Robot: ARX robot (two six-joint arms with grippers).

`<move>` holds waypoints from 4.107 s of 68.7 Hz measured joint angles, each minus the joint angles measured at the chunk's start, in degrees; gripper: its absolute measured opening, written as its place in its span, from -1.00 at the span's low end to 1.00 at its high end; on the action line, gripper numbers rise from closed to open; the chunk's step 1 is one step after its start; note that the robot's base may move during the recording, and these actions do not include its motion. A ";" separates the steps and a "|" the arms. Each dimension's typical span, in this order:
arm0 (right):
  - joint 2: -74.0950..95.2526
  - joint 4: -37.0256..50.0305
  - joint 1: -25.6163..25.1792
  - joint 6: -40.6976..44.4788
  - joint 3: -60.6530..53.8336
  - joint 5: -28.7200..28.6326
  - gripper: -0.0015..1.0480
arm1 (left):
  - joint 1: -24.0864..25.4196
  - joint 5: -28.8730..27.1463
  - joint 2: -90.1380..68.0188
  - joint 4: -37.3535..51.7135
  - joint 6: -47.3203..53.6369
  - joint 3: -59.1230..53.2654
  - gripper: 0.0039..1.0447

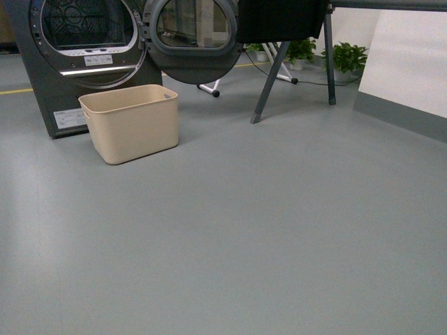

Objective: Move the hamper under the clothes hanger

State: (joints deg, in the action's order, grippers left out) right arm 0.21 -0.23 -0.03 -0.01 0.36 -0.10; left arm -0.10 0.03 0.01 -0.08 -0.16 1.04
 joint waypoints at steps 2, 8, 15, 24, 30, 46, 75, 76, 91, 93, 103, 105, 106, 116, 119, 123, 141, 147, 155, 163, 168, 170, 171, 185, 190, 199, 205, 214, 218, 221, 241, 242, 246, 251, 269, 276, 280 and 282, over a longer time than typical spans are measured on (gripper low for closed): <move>0.00 0.00 0.00 0.00 0.00 0.02 0.85 | 0.00 0.00 0.00 0.00 0.00 0.00 0.88; 0.00 0.00 0.00 0.00 0.00 0.02 0.85 | 0.00 0.00 0.00 0.00 0.00 0.00 0.88; 0.00 0.00 0.00 0.00 0.00 0.02 0.85 | 0.00 0.00 0.00 0.00 0.00 0.00 0.88; 0.00 0.00 0.00 0.00 0.00 0.02 0.85 | 0.00 0.00 0.00 0.00 0.00 0.00 0.88; 0.00 0.00 0.00 0.02 0.00 0.02 0.85 | 0.00 0.00 0.02 0.00 0.00 0.00 0.88; 0.00 0.00 0.00 0.00 0.00 0.00 0.85 | 0.00 0.00 -0.02 0.00 0.00 0.00 0.88; 0.00 0.00 0.00 0.00 0.00 0.02 0.85 | 0.00 0.07 0.00 -0.02 0.00 0.00 0.88; 0.02 0.00 0.00 0.00 0.00 0.02 0.85 | -0.02 -0.02 -0.07 -0.04 -0.02 0.00 0.88; 0.00 0.02 0.00 0.02 0.00 0.02 0.85 | -0.02 -0.02 -0.02 0.00 0.00 0.00 0.88; 0.00 0.07 0.00 0.02 0.00 -0.09 0.85 | 0.00 -0.02 0.00 -0.02 0.00 0.00 0.88; 0.00 0.11 0.00 0.00 0.00 -0.02 0.85 | 0.00 -0.02 -0.04 -0.02 0.00 0.00 0.88; 0.02 0.04 0.00 0.02 0.00 -0.09 0.85 | 0.00 -0.02 -0.07 -0.04 0.00 0.00 0.88; 0.02 0.04 0.00 0.02 0.00 -0.04 0.85 | -0.02 -0.02 -0.07 -0.04 0.00 0.00 0.88; 0.00 0.04 0.00 0.02 0.00 0.00 0.85 | 0.00 0.00 0.00 -0.02 -0.02 0.00 0.88; 0.13 0.02 0.00 0.00 0.00 0.02 0.85 | 0.00 0.00 -0.09 -0.02 0.00 0.00 0.88; 0.00 0.07 0.00 0.02 0.00 -0.13 0.85 | -0.02 -0.02 -0.15 -0.04 0.00 0.00 0.88; 0.00 0.04 0.04 0.00 0.00 0.07 0.85 | -0.02 0.02 -0.02 -0.04 0.00 0.00 0.88; 0.02 0.04 0.02 0.02 0.00 0.00 0.85 | 0.00 -0.02 -0.04 -0.04 0.00 0.00 0.88; 0.04 0.07 0.02 0.00 0.00 0.04 0.85 | 0.00 0.04 -0.15 -0.04 0.00 0.00 0.88; 0.02 0.07 0.02 0.02 0.00 0.00 0.85 | -0.02 -0.11 -0.17 0.00 0.00 0.00 0.88; 0.00 0.07 0.02 0.02 0.00 0.02 0.85 | 0.00 0.00 -0.07 -0.02 0.00 0.00 0.88; 0.07 0.07 0.02 0.00 0.00 0.02 0.85 | 0.00 0.00 -0.26 0.00 0.00 0.00 0.88; 0.13 0.04 0.02 0.02 0.00 0.02 0.85 | -0.02 0.09 -0.22 -0.02 0.00 0.00 0.88; 0.00 0.07 0.00 0.00 -0.02 -0.09 0.85 | -0.02 -0.04 -0.07 -0.02 0.00 0.00 0.88; 0.00 0.04 0.02 0.02 -0.02 0.02 0.85 | -0.02 0.02 -0.04 -0.02 -0.02 0.00 0.88; 0.00 0.02 0.02 0.00 0.00 0.00 0.85 | 0.00 0.00 -0.02 -0.02 0.00 0.00 0.88; 0.00 0.02 0.02 0.00 0.00 0.04 0.85 | -0.02 0.00 -0.02 0.00 0.00 0.00 0.88; 0.00 0.07 0.02 0.00 0.00 -0.11 0.85 | 0.00 -0.07 -0.04 -0.02 0.00 0.00 0.88; 0.00 0.04 0.04 0.00 -0.02 0.00 0.85 | -0.02 0.07 -0.04 -0.02 0.02 0.00 0.88; 0.00 0.04 0.04 0.00 0.00 0.02 0.85 | -0.02 0.00 -0.07 -0.02 -0.02 0.00 0.88; 0.00 0.00 0.04 0.00 -0.02 0.04 0.85 | -0.02 -0.02 -0.15 -0.02 0.00 0.00 0.88; 0.00 0.00 0.04 0.00 -0.02 0.04 0.85 | 0.00 -0.02 -0.15 -0.02 0.00 0.00 0.88; 0.00 0.00 0.04 0.00 0.00 0.02 0.85 | -0.02 0.02 -0.09 0.00 0.00 0.00 0.88; 0.00 0.00 0.00 0.00 -0.02 0.44 0.85 | -0.02 0.20 -0.11 0.00 0.00 0.00 0.88; 0.00 0.02 0.00 0.00 -0.02 0.00 0.85 | 0.00 -0.09 -0.09 0.00 0.00 0.00 0.88; 0.00 0.00 0.00 0.00 -0.02 0.09 0.85 | 0.00 -0.04 -0.09 0.00 0.00 0.00 0.88; 0.00 0.02 0.00 0.00 -0.02 0.04 0.85 | -0.02 -0.02 -0.11 -0.02 0.00 0.00 0.88; 0.00 0.02 0.00 0.00 -0.02 0.11 0.85 | 0.00 -0.02 -0.09 0.00 0.00 0.00 0.88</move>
State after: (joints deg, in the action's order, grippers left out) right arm 0.21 -0.21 -0.03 -0.01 0.34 0.01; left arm -0.10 0.01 -0.08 -0.08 -0.16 1.04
